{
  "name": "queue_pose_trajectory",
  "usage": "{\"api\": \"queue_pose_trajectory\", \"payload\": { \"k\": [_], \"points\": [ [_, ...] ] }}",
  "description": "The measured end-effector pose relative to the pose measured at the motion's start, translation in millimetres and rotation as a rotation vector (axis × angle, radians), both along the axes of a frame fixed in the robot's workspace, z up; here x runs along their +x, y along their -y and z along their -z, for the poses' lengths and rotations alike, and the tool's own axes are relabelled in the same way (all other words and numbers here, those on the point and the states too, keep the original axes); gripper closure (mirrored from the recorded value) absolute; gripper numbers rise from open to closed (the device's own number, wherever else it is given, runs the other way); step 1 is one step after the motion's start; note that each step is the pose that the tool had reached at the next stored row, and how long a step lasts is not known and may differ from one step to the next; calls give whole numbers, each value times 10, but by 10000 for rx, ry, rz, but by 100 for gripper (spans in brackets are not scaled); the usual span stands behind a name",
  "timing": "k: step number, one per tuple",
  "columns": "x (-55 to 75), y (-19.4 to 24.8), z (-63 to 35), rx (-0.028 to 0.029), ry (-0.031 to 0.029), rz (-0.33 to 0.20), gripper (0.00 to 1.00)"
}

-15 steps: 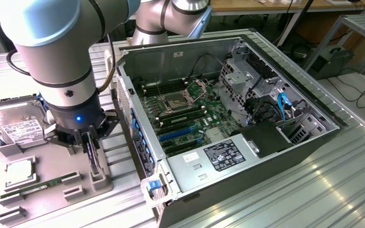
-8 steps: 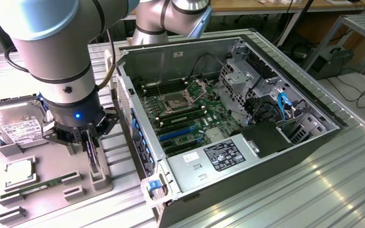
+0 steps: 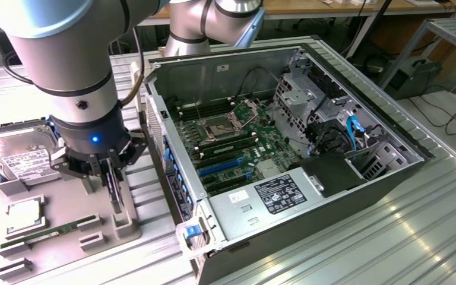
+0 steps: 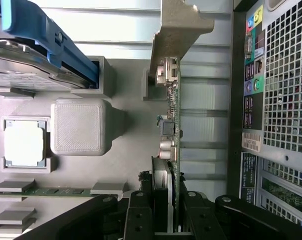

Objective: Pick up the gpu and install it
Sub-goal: 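Pick up the gpu and move the gpu toward the slot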

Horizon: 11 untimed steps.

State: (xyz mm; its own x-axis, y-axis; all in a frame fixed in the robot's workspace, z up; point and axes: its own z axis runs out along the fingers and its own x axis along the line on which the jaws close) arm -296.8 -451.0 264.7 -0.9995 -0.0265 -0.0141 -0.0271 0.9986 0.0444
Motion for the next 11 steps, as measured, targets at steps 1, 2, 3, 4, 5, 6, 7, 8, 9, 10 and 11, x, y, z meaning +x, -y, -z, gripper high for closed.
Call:
{"api": "queue_pose_trajectory", "payload": {
  "k": [1, 2, 3, 4, 5, 6, 7, 8, 9, 10, 11],
  "points": [
    [0, 0, -10, 0, 0, 0, 72],
    [0, 0, -21, 0, 0, 0, 72],
    [0, 0, -39, 0, 0, 0, 72],
    [0, 0, -50, -1, -1, 0, 72],
    [0, 0, -60, 0, 0, 0, 72],
    [0, 0, -70, 0, 0, 0, 72],
    [0, 0, -79, 0, 0, 0, 72],
    [0, 0, -87, 0, 0, 0, 72],
    [0, 0, -96, -1, -1, 0, 72],
    [0, 0, -105, 0, 0, 0, 72],
    [0, 0, -113, 0, 0, 0, 72]
  ]
}}
